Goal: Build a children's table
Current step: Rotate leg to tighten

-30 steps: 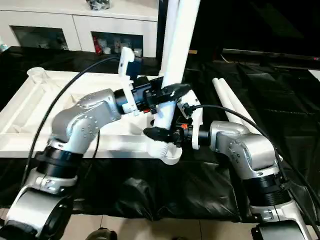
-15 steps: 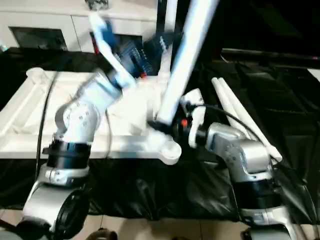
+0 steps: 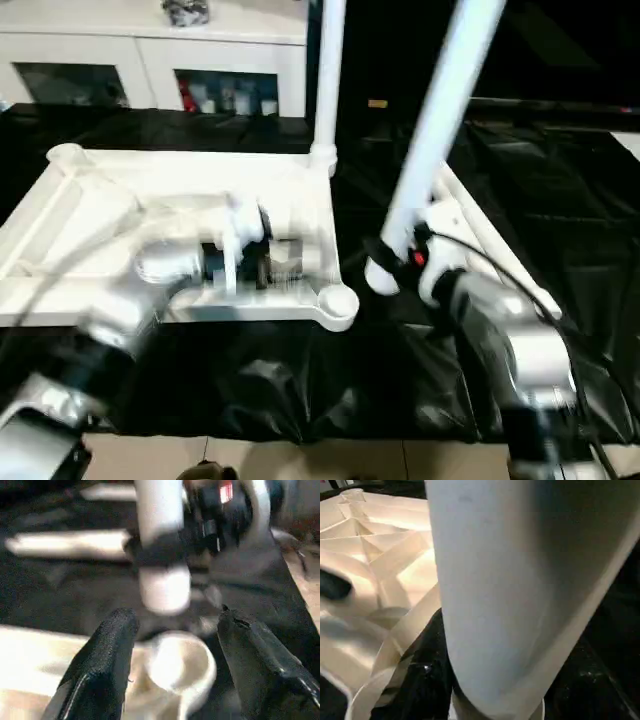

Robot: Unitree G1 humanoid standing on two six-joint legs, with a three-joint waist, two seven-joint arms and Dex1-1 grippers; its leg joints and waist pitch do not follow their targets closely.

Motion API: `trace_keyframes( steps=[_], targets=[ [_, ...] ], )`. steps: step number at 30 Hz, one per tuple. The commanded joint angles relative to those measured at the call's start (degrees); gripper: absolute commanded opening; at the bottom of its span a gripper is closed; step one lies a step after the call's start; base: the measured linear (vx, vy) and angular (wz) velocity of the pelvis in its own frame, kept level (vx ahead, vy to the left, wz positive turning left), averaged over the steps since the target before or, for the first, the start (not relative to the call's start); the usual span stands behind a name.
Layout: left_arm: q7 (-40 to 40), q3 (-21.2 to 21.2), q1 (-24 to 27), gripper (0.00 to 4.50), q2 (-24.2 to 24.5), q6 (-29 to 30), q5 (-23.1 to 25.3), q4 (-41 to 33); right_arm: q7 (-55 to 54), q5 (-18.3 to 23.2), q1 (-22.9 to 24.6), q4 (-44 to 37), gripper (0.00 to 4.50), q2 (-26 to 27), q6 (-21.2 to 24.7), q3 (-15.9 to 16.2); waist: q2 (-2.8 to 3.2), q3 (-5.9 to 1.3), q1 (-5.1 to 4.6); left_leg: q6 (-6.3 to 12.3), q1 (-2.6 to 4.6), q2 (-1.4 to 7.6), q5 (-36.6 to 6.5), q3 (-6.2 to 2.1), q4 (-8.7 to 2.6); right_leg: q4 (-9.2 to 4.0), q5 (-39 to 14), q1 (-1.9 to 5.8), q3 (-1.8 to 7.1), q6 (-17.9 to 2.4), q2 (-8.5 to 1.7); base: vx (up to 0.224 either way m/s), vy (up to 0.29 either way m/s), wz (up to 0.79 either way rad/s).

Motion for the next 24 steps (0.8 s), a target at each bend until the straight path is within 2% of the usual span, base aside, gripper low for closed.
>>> trace_keyframes(
  steps=[1, 2, 3, 5, 6, 7, 8, 9, 13, 16, 24],
  targets=[
    [-2.30, -1.65, -0.60, 2.97, 1.31, -1.44, 2.93, 1.90, 0.67, 0.86, 0.67, -2.87, 1.89, -0.22, 0.79, -0.18, 0.09, -4.17, -0.16, -2.08, 1.78, 0.77, -23.03, -0.47, -4.55, -4.62, -25.91, 2.30, 1.81, -6.35, -2.00, 0.000, 0.000, 0.00],
    [-2.30, -1.65, -0.60, 2.79, 1.31, -1.44, 2.93, 1.90, 0.67, 0.86, 0.67, -2.87, 1.89, -0.22, 0.79, -0.18, 0.06, -4.00, -0.22, -2.16, 1.98, 0.76, -24.00, -0.44, -4.53, -4.92, -27.67, 2.03, 1.78, -5.91, -2.02, 0.000, 0.000, 0.00],
    [-3.08, -2.39, -0.96, 2.79, 1.83, -2.22, 4.18, 3.23, 1.15, 0.97, 1.10, -3.21, 1.89, -0.25, 0.97, 0.17, 0.21, -3.90, -0.26, -2.12, 2.07, 0.69, -24.53, -0.50, -4.54, -5.16, -28.85, 1.94, 1.71, -5.60, -2.01, 0.000, 0.000, 0.00],
    [-3.78, -3.66, -2.17, 2.68, 2.78, -3.84, 6.25, 6.57, 2.07, 0.34, 1.94, -3.86, 1.89, -0.71, 0.78, 1.40, 0.12, -3.80, -0.37, -2.34, 2.15, 0.63, -25.79, -0.67, -4.52, -5.45, -31.53, 1.95, 1.48, -4.57, -2.08, 0.000, 0.000, 0.00],
    [-3.58, -3.83, -2.76, 2.57, 2.97, -4.57, 6.96, 7.90, 2.11, 0.16, 2.07, -3.89, 1.89, -0.76, 0.62, 1.66, 0.52, -3.75, -0.34, -2.53, 2.38, 0.57, -26.48, -0.76, -4.50, -5.77, -32.93, 1.74, 1.41, -3.97, -2.08, 0.000, 0.000, 0.00],
    [-3.52, -3.88, -3.05, 2.57, 3.01, -4.98, 7.26, 8.58, 2.06, 0.15, 2.13, -3.95, 1.89, -0.77, 0.62, 1.73, 0.38, -3.75, -0.45, -2.60, 2.45, 0.56, -26.91, -0.75, -4.46, -5.87, -33.33, 1.67, 1.37, -3.82, -2.07, 0.000, 0.000, 0.00],
    [-4.06, -4.12, -3.59, 2.37, 3.34, -5.48, 7.74, 9.80, 2.10, 0.23, 2.22, -4.03, 1.89, -0.82, 0.71, 1.85, 0.26, -3.69, -0.47, -2.61, 2.37, 0.55, -27.25, -0.88, -4.48, -5.94, -34.01, 1.81, 1.19, -3.74, -2.15, 0.000, 0.000, 0.00],
    [-4.51, -4.27, -3.81, 2.27, 3.56, -5.59, 7.90, 10.29, 2.16, 0.29, 2.24, -4.07, 1.89, -0.85, 0.80, 1.89, 0.55, -3.68, -0.47, -2.58, 2.44, 0.47, -27.41, -0.89, -4.44, -6.04, -34.44, 1.73, 1.14, -3.63, -2.14, 0.000, 0.000, 0.00],
    [-5.35, -4.39, -4.57, 2.06, 4.23, -6.97, 9.15, 12.75, 2.57, 0.23, 2.77, -4.65, 1.89, -1.11, 0.98, 2.09, 0.31, -3.57, -0.65, -2.49, 2.75, 0.49, -28.99, -0.98, -4.34, -6.36, -35.63, 1.46, 0.91, -3.71, -2.13, 0.000, 0.000, 0.00],
    [-5.90, -3.99, -5.11, 1.85, 4.21, -7.70, 9.66, 14.48, 3.04, 0.25, 3.02, -4.80, 1.89, -1.28, 1.03, 2.17, 0.35, -3.56, -0.64, -2.39, 2.65, 0.43, -28.99, -1.06, -4.31, -6.42, -36.49, 1.55, 0.81, -3.40, -2.27, 0.000, 0.000, 0.00],
    [-6.66, -3.77, -6.47, 1.07, 4.17, -9.26, 10.54, 18.31, 3.35, 0.34, 2.65, -4.26, 1.89, -1.26, 0.74, 2.40, 0.29, -3.51, -1.22, -2.11, 2.72, 0.30, -29.73, -1.20, -4.17, -6.75, -37.52, 1.44, 0.42, -3.27, -2.24, 0.000, 0.000, 0.00]
  ],
)
